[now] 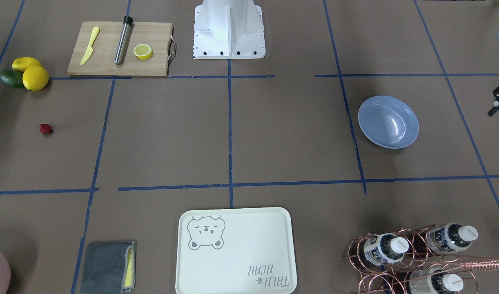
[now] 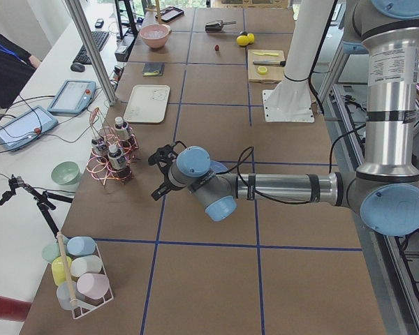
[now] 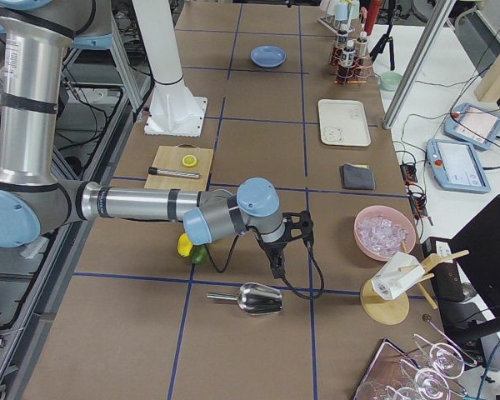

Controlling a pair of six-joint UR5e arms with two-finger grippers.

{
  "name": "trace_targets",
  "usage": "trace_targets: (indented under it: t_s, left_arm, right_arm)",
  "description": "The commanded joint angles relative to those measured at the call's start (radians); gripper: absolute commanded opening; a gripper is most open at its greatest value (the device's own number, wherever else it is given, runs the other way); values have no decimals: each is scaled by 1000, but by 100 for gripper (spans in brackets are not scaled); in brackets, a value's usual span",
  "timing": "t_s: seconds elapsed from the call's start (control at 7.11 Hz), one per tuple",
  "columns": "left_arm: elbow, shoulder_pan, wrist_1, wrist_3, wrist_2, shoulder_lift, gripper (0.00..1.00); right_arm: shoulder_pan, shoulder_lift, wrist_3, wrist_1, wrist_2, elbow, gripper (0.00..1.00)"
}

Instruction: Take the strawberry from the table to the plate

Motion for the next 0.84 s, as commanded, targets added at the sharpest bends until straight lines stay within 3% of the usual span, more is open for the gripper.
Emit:
trace_targets:
  t_s: [0.0,0.14,0.28,0.42,0.7]
  left_arm:
    - [20,178,-54,-311,125,22,93]
    - [22,253,-67,-463,213,33,76]
    - [78,298,-134,-518,228,47,63]
    - [140,315,-234,-550,228,62,60]
    - [148,397,-319,-682,242,72,60]
  right_arm:
    - [0,-5,1,0,4,-3,100]
    - [0,-8,1,0,4,-5,100]
    - [0,-14,1,2,5,-5,100]
    - [0,-14,1,2,7,-5,100]
    - [0,-20,1,2,9,-3,100]
